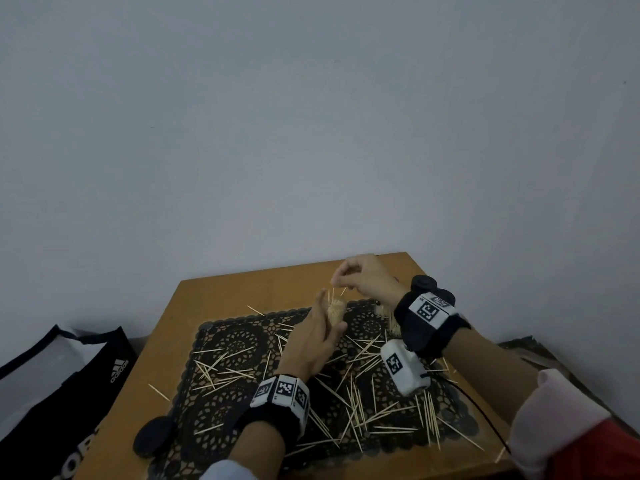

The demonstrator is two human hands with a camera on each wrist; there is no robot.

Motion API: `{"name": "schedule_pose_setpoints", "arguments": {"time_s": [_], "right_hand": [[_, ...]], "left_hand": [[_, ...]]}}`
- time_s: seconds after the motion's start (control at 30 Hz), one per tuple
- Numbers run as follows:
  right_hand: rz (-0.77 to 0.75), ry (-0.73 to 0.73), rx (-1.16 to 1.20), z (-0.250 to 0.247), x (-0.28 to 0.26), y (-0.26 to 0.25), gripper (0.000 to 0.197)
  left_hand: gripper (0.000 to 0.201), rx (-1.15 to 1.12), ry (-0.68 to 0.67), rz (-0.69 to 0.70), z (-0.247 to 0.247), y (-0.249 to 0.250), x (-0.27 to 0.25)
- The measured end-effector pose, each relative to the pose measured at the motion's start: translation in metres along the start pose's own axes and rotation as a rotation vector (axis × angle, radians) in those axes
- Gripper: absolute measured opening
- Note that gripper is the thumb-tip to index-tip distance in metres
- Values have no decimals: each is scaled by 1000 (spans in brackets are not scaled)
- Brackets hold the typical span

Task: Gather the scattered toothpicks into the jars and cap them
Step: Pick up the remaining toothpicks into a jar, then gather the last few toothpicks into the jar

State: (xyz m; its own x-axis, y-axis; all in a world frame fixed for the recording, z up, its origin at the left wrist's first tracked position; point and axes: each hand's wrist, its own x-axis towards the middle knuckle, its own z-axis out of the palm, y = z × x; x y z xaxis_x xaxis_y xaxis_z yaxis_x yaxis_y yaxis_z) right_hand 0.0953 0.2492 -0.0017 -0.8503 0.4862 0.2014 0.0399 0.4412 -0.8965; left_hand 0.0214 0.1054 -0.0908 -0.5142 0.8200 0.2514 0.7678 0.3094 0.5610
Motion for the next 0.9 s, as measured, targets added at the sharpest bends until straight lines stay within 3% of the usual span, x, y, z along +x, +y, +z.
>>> {"name": "schedule_pose_setpoints", "arguments": {"time_s": [0.2,0.33,0.43,0.53,0.6,0.63,0.73,0.8,0.9], "right_hand": [[-82,-88,-117,1,-5,13,22],[-187,-229,-195,-3,-9,16,19],[-199,-226,-113,-6,-14,25,32],[-112,-162,-111,-8,-18,39,43],[-19,-218,-246,-9,-21,48,47],[27,-321,-404,-10,-22,51,49],[114,-689,-898,-7,-29,63,90],[73,-721,-993,-6,-31,67,97],[8,-666,-977,-7,-32,66,81]], "left_hand": [[78,-6,-4,-1,-4,1,-1],[76,6,19,-19,-1,-1,0],[73,2,47,-41,-2,-1,0],[72,13,55,-49,-4,-1,-2],[72,23,57,-48,-6,-2,-3],[73,22,57,-51,-6,-2,-3],[73,29,50,-58,-6,-3,-2],[72,33,45,-59,-5,-4,-1],[70,25,41,-59,-3,-5,-1]]}}
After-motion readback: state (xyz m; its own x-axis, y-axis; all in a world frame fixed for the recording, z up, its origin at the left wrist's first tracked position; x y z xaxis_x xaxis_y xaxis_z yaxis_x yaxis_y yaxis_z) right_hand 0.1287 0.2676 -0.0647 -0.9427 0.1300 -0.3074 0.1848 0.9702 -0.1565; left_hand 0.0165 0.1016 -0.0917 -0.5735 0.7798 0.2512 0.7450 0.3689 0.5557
